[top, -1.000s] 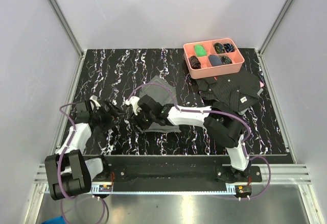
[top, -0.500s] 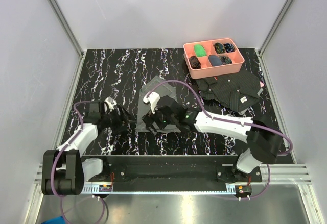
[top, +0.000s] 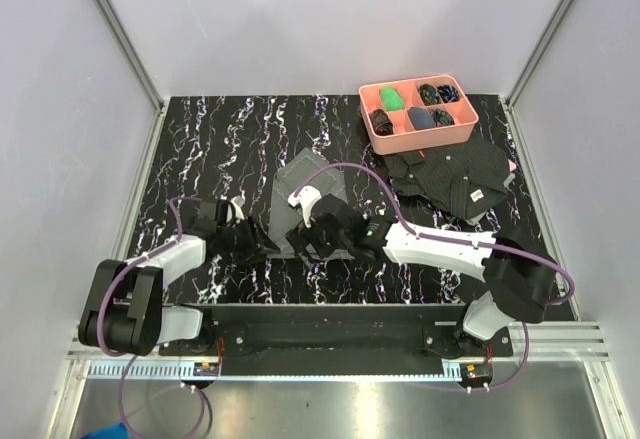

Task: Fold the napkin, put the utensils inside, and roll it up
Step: Roll the napkin with the utensil

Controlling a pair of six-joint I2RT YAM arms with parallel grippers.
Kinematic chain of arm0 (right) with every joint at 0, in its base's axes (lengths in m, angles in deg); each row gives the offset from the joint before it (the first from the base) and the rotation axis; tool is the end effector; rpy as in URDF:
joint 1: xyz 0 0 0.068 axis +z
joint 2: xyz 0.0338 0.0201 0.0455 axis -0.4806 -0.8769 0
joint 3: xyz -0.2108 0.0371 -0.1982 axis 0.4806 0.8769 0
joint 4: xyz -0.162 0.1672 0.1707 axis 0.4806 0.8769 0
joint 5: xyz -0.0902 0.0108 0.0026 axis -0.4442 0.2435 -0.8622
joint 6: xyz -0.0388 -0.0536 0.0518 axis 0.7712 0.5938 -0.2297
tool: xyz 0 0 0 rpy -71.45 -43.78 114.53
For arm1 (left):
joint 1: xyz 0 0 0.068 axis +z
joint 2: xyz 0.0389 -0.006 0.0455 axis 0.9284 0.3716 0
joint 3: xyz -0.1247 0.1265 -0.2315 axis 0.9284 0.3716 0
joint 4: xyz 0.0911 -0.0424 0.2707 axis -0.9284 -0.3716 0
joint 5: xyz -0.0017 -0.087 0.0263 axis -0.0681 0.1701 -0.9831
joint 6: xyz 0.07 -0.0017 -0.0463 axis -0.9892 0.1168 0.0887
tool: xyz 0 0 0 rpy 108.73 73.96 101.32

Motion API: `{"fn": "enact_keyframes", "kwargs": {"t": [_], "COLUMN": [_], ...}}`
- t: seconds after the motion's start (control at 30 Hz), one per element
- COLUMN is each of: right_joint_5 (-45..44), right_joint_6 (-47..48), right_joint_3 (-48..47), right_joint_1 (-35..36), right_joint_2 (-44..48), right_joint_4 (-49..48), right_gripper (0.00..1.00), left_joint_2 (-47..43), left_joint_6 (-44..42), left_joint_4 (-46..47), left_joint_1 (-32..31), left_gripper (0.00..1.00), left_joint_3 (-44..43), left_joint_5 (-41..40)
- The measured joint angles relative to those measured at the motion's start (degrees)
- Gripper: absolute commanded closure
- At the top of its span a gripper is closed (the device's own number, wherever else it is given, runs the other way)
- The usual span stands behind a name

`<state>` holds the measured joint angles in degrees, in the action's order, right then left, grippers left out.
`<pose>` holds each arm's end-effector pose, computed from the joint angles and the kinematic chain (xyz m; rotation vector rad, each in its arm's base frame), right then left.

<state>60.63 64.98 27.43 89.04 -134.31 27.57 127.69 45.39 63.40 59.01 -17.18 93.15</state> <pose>0.1998 0.3441 0.2102 -1.0182 2.0956 0.5676 0.2285 -0.0765 0.1061 -0.4824 2.6405 -1.0206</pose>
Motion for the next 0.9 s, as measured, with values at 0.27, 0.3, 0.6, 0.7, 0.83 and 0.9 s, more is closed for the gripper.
{"fn": "enact_keyframes", "kwargs": {"t": [0.27, 0.3, 0.6, 0.7, 0.83, 0.9], "right_joint_5": [2.6, 3.1, -1.9, -7.3, -12.9, -14.3], "right_joint_6": [2.1, 2.6, 8.6, 10.5, 12.6, 13.2], "right_joint_3": [0.1, 0.1, -1.6, -2.6, -2.9, -2.9], "right_joint_1": [-0.1, -0.1, 4.5, 7.1, 9.0, 9.1], "right_joint_2": [-2.1, -3.1, -11.5, -13.2, -13.7, -13.7], "right_joint_4": [-1.7, -2.2, -7.2, -9.1, -11.7, -13.1], "right_gripper": [0.08, 0.08, 0.07, 0.07, 0.06, 0.05], "left_joint_2": [1.7, 1.8, 2.3, 2.3, 2.3, 2.3], "left_joint_6": [0.5, 0.6, 1.3, 1.6, 1.6, 1.6], "left_joint_4": [0.5, 0.4, 0.3, 0.3, 0.1, -0.2], "left_joint_1": [-0.3, -0.3, 0.0, 0.4, 1.6, 2.6], "left_gripper": [0.99, 1.00, 1.00, 1.00, 1.00, 1.00], "left_joint_3": [-0.7, -1.1, -5.9, -6.1, -6.1, -6.1], "left_joint_5": [0.2, 0.3, 3.5, 4.4, 5.4, 5.6]}}
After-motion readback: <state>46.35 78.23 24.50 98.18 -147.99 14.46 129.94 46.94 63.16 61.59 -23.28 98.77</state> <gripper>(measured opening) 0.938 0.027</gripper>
